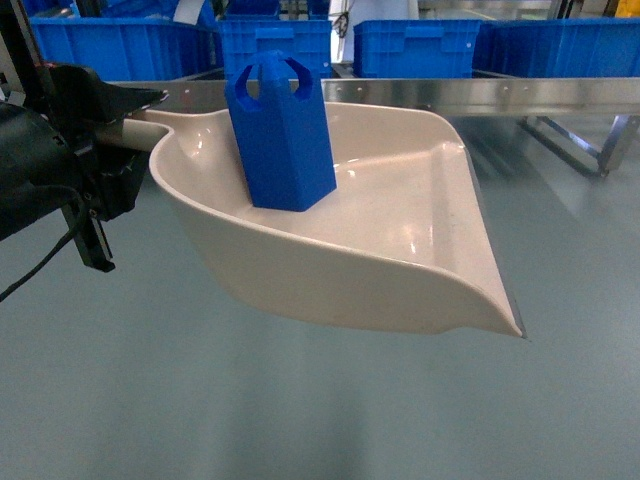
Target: Place part in tray to right shelf
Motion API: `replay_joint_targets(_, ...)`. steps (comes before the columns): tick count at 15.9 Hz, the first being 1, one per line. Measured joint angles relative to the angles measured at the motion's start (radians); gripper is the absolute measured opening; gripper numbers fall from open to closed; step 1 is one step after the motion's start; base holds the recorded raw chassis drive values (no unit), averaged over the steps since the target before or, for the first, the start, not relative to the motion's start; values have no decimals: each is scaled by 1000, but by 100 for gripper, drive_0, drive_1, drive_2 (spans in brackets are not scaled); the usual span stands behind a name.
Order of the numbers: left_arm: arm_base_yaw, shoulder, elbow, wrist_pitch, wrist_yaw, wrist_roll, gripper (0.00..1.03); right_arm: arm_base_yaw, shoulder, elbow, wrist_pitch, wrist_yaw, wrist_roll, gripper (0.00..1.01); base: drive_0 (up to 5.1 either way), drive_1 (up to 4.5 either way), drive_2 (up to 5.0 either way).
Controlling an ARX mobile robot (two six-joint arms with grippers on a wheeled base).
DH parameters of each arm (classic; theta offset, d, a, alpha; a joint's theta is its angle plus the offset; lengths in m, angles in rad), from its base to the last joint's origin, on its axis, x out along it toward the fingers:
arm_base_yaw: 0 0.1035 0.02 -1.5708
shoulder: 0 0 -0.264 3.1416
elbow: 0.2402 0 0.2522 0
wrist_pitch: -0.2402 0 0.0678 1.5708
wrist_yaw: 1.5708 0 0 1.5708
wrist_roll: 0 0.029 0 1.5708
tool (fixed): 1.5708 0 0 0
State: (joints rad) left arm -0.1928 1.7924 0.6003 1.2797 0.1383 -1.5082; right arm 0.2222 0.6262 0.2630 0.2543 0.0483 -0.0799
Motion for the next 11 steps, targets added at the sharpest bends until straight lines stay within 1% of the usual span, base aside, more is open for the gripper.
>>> replay_joint_targets(3, -7, 0, 0, 1, 3, 0, 14, -1, 0, 0, 2, 0, 0, 98, 246, 243, -505)
replay_joint_targets(11, -3, 0, 0, 0, 0, 0, 14, 0, 0, 0, 2, 0, 0, 98, 15, 421, -391)
